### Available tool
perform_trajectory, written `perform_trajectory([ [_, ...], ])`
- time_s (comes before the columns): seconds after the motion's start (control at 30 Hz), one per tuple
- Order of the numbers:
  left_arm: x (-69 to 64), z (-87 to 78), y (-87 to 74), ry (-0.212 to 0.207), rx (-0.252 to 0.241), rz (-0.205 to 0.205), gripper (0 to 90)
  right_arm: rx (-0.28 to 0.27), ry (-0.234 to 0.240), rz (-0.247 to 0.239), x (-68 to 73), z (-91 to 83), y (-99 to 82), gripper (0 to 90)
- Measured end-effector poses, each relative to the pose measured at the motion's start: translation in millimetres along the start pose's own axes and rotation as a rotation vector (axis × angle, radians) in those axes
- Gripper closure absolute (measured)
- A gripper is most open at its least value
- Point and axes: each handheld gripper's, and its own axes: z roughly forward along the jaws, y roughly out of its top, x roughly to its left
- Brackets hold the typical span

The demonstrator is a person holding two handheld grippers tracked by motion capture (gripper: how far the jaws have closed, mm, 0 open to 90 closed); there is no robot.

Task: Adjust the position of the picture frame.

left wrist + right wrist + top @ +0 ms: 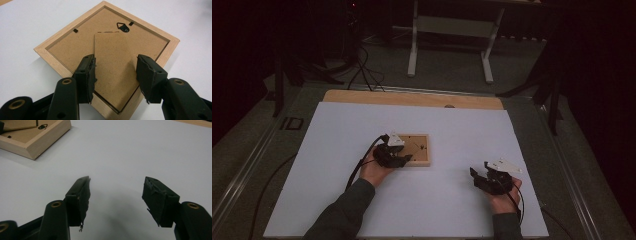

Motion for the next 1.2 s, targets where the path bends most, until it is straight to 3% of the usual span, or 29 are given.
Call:
perform_trajectory([
  [0.8, -12.8, -7.9, -6.8, 0.020, 0.001, 0.004, 50.5, -0.002, 0.001, 0.000, -0.7, -1.0, -0.2, 38.3],
  [1.2, -18.6, -13.6, -13.1, 0.045, -0.010, -0.013, 50.8, -0.001, 0.001, 0.002, 0.3, -0.4, -0.1, 38.3],
])
